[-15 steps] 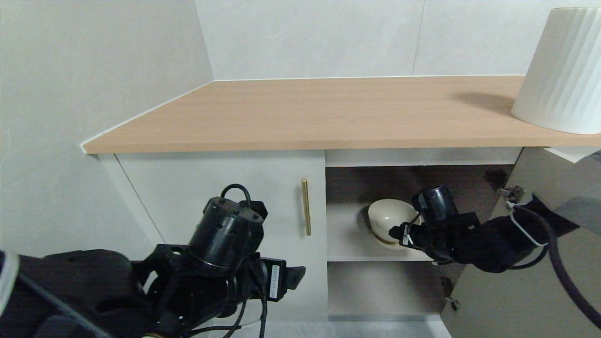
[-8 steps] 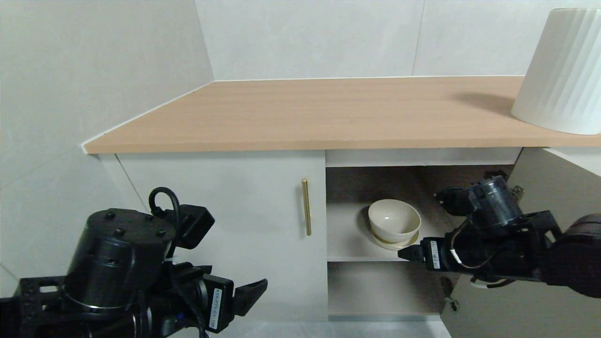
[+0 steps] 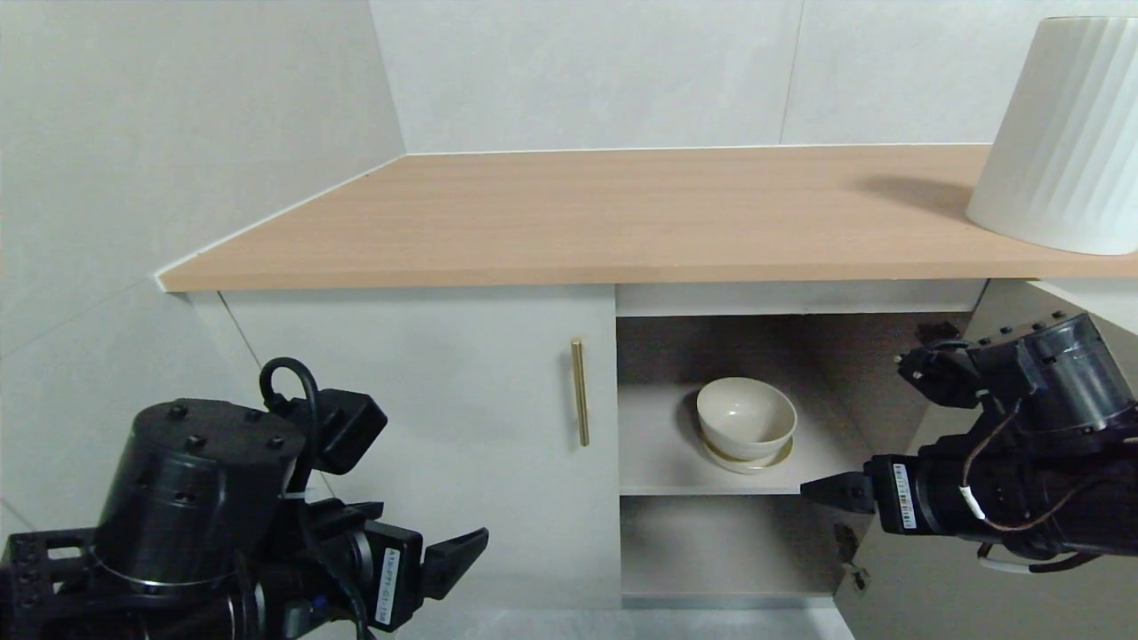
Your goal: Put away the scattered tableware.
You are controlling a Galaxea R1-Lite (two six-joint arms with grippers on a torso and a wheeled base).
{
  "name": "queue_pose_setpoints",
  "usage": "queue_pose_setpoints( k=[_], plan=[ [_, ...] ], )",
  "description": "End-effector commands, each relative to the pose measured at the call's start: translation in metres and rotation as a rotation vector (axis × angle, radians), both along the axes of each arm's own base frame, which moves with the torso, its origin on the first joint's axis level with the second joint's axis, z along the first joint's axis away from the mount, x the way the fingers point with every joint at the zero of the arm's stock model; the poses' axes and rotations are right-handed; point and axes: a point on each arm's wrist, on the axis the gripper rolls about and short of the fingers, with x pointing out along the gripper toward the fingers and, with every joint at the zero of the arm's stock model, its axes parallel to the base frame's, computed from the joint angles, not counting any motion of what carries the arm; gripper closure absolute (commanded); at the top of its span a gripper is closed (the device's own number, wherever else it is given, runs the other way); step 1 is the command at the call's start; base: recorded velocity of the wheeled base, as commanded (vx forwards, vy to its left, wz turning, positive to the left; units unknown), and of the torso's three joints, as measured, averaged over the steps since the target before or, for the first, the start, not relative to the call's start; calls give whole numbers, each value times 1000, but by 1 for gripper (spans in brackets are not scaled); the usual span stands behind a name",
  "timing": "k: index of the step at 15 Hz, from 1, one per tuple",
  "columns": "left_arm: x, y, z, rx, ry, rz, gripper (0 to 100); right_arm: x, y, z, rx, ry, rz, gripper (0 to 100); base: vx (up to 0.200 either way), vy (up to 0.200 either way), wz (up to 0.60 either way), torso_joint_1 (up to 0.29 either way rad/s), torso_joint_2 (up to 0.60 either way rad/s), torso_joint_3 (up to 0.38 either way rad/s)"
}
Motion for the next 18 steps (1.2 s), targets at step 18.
queue_pose_setpoints(
  k=[18],
  plan=[
    [3, -5, -9, 26, 33, -8, 0, -5, -3, -3, -31, -5, -15, 0, -167, 0, 0, 3, 2, 2]
  ],
)
